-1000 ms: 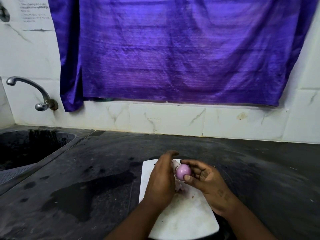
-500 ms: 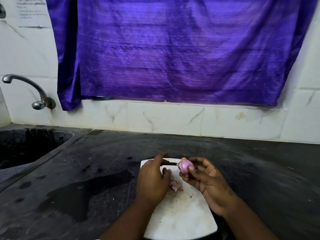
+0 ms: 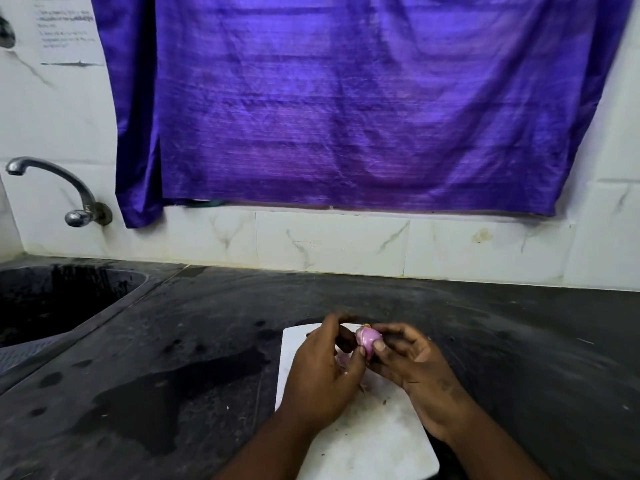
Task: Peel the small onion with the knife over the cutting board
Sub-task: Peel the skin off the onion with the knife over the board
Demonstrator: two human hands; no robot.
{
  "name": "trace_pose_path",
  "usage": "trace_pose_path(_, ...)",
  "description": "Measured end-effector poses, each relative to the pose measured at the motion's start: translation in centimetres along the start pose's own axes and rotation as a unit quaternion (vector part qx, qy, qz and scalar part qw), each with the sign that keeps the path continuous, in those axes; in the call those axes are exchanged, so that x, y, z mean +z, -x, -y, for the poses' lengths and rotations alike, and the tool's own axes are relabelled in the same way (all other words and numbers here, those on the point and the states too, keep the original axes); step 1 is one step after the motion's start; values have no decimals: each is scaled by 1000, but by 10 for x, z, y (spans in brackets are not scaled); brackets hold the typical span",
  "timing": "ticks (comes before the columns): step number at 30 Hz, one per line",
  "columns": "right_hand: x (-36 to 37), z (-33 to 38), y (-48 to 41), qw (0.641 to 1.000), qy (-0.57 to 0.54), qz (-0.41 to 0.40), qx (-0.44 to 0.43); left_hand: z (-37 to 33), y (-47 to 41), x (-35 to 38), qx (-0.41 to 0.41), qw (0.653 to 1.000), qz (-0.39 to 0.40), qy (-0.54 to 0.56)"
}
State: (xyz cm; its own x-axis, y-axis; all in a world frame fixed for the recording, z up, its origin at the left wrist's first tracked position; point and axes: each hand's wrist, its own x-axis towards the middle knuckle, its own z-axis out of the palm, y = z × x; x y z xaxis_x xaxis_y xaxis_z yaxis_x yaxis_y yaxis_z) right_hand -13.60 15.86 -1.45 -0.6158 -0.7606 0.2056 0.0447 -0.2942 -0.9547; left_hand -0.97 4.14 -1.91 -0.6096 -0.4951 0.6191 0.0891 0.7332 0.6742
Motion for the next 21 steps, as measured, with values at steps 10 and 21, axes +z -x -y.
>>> trace_pose_path(10,1,-8,-5,996,65,-36,-51,-2,1,1,-6,1000,2,-24)
trace_pose_path(21,3,-1,1,998,59,23,-28,15,-3,-2,-48,992,-81,-80)
